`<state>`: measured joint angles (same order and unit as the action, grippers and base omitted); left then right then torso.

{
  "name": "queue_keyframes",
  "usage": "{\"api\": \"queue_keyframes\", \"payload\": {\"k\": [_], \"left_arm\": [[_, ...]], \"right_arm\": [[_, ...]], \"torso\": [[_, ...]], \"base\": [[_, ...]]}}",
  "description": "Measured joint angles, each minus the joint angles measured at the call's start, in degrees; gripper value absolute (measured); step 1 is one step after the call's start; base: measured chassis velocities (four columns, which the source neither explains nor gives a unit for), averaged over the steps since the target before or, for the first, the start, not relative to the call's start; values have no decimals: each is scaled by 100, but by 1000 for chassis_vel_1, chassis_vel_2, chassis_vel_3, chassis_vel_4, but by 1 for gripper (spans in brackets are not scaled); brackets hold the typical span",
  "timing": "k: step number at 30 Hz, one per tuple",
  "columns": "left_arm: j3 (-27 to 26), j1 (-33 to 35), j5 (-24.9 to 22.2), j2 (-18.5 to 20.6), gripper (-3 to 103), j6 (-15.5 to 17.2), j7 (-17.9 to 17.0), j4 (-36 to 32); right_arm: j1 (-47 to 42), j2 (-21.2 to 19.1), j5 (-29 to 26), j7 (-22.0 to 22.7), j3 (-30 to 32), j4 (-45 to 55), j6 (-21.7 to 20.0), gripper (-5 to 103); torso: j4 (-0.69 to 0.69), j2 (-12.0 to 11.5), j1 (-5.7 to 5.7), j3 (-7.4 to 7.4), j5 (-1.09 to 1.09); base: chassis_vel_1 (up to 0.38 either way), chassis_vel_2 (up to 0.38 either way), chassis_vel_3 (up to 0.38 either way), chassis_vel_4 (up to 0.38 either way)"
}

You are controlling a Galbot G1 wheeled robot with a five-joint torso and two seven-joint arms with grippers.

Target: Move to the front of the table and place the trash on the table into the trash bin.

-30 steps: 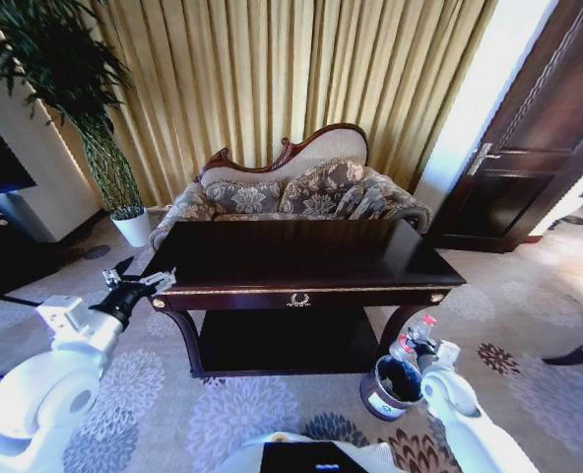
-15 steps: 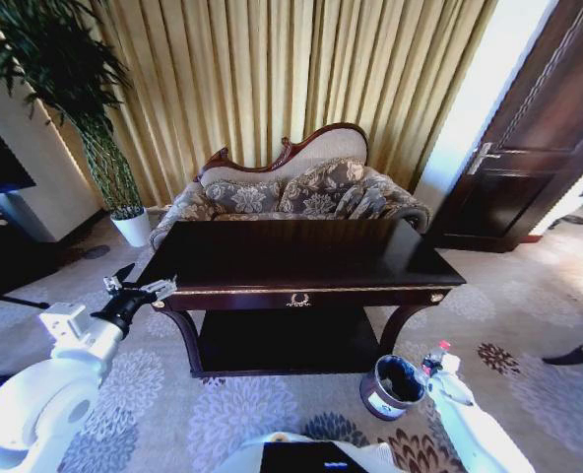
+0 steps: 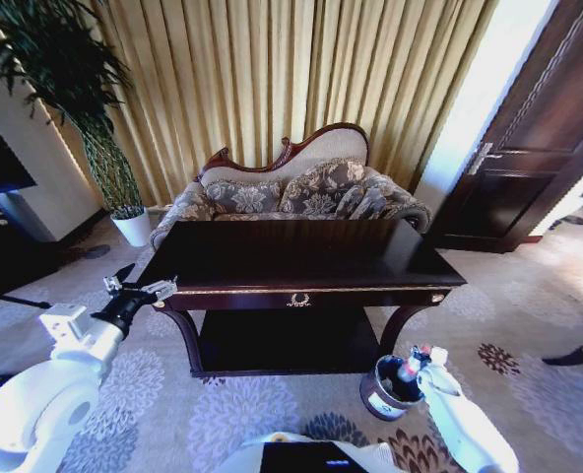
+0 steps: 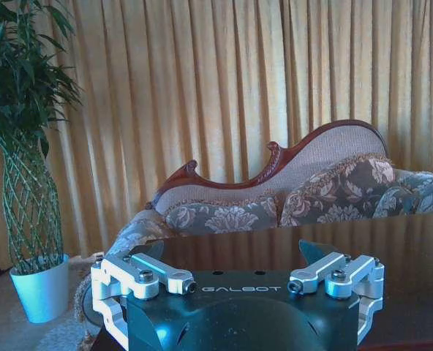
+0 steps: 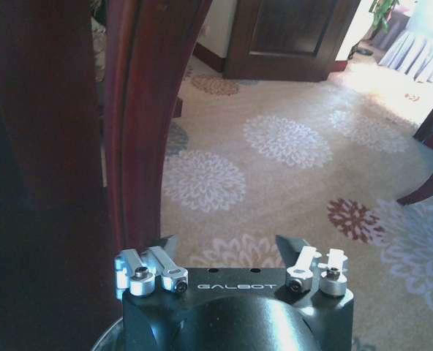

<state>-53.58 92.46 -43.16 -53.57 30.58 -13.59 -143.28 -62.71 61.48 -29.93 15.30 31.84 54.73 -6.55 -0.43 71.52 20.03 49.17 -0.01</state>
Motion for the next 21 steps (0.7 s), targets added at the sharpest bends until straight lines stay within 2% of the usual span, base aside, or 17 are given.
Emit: {"api": "queue_keyframes", "payload": {"k": [3,4,5,9,17,20,21], "left_arm": [[0,-2,0,1,100,-3,-3,0],[0,-8,0,-1,100,-3,-6,0],[0,-9,0,-5,100,-3,-7,0],[1,0,0,-36,100,-3,-9,0],[-10,3,0,-54,100,-3,-11,1],[-19,-40,-2,-85,100,-9,-11,2],[-19,-40,-2,-85,100,-9,-11,2]], "right_arm": [[-19,-26,-5,6,12,25,8,80],[-63,-53,-10,9,23,73,17,91],[-85,-61,-16,11,28,98,18,96],[-201,-67,-40,14,58,220,21,100],[-460,-82,-146,22,128,538,21,100],[-982,-311,-280,-192,234,1463,-147,100],[-982,-311,-280,-192,234,1463,-147,100]], "torso": [[1,0,0,0,-1],[0,0,0,0,0],[0,0,0,0,0],[0,0,0,0,1],[1,0,0,0,2],[1,0,0,0,-1],[1,0,0,0,-1]], "base": [[0,0,0,0],[0,0,0,0],[0,0,0,0],[0,0,0,0],[0,0,0,0],[0,0,0,0],[0,0,0,0]]}}
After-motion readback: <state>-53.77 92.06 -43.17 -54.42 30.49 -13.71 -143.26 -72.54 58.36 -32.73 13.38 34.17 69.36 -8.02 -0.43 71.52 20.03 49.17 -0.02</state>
